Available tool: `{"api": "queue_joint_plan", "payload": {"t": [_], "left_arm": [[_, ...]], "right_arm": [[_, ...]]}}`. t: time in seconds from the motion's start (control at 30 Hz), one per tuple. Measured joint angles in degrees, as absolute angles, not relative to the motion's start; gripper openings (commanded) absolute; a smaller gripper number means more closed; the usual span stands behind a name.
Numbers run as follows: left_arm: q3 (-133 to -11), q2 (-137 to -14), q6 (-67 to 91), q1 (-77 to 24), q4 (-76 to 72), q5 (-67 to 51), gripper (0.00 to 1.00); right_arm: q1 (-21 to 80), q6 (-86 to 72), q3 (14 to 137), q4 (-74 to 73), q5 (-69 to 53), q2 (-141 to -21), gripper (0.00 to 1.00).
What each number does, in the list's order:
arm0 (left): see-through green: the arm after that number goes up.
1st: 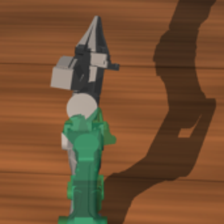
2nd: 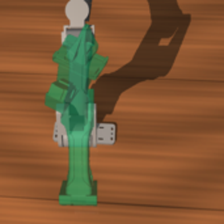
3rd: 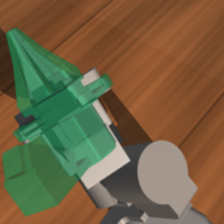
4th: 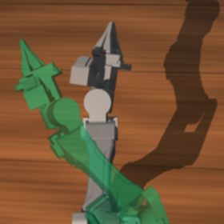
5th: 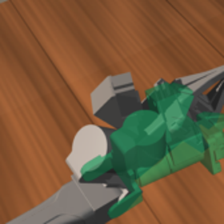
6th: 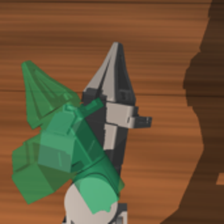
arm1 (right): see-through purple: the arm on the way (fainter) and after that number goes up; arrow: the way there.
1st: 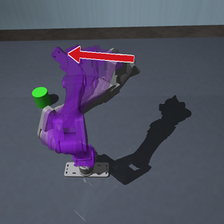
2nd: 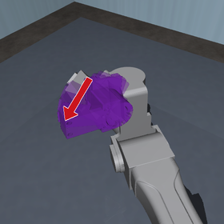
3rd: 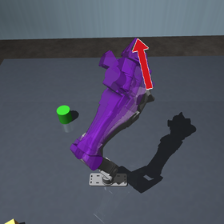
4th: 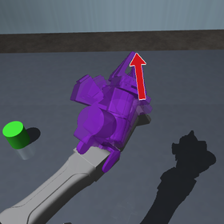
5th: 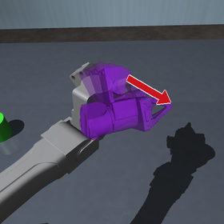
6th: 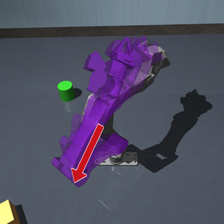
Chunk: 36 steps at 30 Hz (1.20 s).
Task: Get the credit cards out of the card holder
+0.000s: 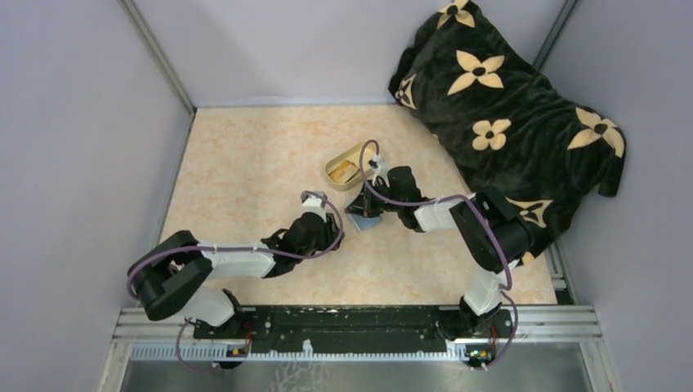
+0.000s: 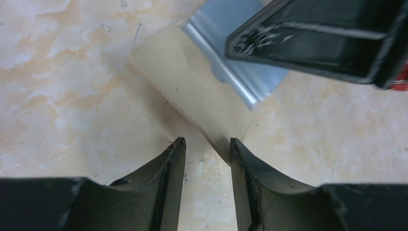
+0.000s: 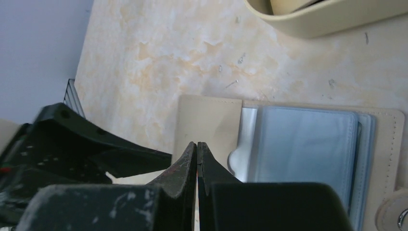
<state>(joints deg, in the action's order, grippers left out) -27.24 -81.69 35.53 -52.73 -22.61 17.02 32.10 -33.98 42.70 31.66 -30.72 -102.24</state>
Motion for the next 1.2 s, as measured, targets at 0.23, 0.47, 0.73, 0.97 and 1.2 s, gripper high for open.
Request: {"api": "queue_joint_plan", "payload": {"t": [0.23, 0.47, 0.73, 0.97, 1.2], "left_arm": [[-26.48, -86.52, 36.47, -50.68, -25.85, 18.17, 0.39], [-27.07, -92.14, 39.29, -46.41, -34.79, 14.63, 0.36], [-28.51, -94.3, 39.86, -45.28, -36.47, 12.27, 0.35], [-28.73, -94.41, 40.05, -44.73, -36.16, 11.2, 0.33], [-29.26, -95.11, 40.12, -44.14, -36.42, 9.93, 0.32]], "right_arm": [[31.57, -32.69, 42.89, 28.49, -28.47, -99.44, 0.0], [25.76, -30.11, 42.81, 23.29, -24.49, -98.0, 0.0], [23.88, -28.12, 42.68, 20.32, -22.11, -98.0, 0.0], [23.83, -28.51, 38.89, 22.22, -20.97, -97.03, 0.0], [22.31, -28.58, 35.62, 21.47, -18.85, -93.32, 0.0]]}}
